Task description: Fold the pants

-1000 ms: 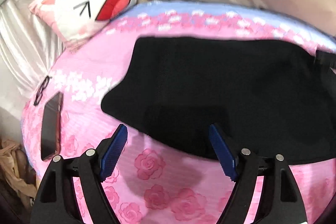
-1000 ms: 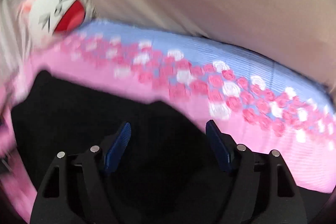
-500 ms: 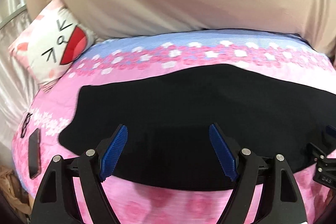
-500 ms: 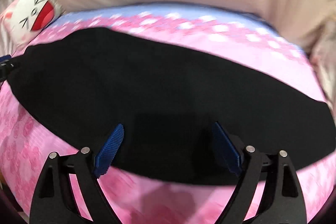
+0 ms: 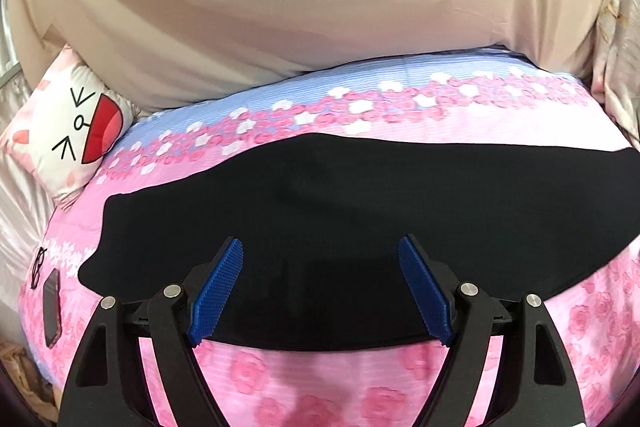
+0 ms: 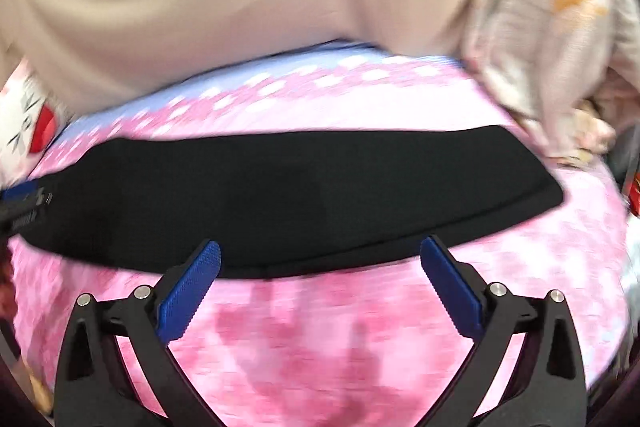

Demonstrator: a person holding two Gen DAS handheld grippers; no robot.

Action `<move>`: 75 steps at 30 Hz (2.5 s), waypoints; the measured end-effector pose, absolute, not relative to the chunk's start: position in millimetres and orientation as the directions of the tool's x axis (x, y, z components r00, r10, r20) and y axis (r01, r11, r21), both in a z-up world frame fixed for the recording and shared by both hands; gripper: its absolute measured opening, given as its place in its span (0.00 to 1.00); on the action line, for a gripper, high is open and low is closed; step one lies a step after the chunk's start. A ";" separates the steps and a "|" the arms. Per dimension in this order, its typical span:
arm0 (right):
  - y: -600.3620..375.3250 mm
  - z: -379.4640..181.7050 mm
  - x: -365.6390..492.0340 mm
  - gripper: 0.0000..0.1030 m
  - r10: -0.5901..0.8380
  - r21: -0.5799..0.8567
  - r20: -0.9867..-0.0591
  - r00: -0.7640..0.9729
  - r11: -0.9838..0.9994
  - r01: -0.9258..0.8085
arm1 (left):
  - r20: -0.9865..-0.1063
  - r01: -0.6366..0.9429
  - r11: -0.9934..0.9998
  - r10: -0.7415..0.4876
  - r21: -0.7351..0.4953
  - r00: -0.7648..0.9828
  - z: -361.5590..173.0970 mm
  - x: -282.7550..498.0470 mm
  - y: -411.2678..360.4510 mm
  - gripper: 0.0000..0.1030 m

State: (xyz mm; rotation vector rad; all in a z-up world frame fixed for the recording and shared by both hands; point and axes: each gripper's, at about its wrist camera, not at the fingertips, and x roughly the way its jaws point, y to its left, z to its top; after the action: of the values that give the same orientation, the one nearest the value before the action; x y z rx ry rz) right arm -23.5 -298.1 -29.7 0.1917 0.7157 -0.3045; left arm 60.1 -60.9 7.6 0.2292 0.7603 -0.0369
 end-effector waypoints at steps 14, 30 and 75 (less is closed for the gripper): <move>-479.1 -49.3 -80.9 0.95 -0.374 0.153 -0.704 0.604 0.751 0.642 | -0.693 0.163 0.956 0.055 0.244 0.718 -8.5 45.0 -118.4 0.80; -537.2 -58.6 -3.6 0.08 -0.263 0.131 -0.753 0.604 0.839 0.528 | -0.711 0.105 0.956 0.127 0.273 0.691 -11.2 61.2 -119.2 0.81; -533.7 -65.2 -71.6 0.67 -0.262 0.219 -0.762 0.593 0.757 0.616 | -0.759 0.125 0.970 0.081 0.210 0.646 -37.3 72.0 -85.4 0.84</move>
State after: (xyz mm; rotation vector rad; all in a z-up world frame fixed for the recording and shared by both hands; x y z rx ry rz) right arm -71.6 -533.7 -65.2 0.4986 0.7811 -0.5358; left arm 72.0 -85.4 -37.3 0.2542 0.8705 -0.0255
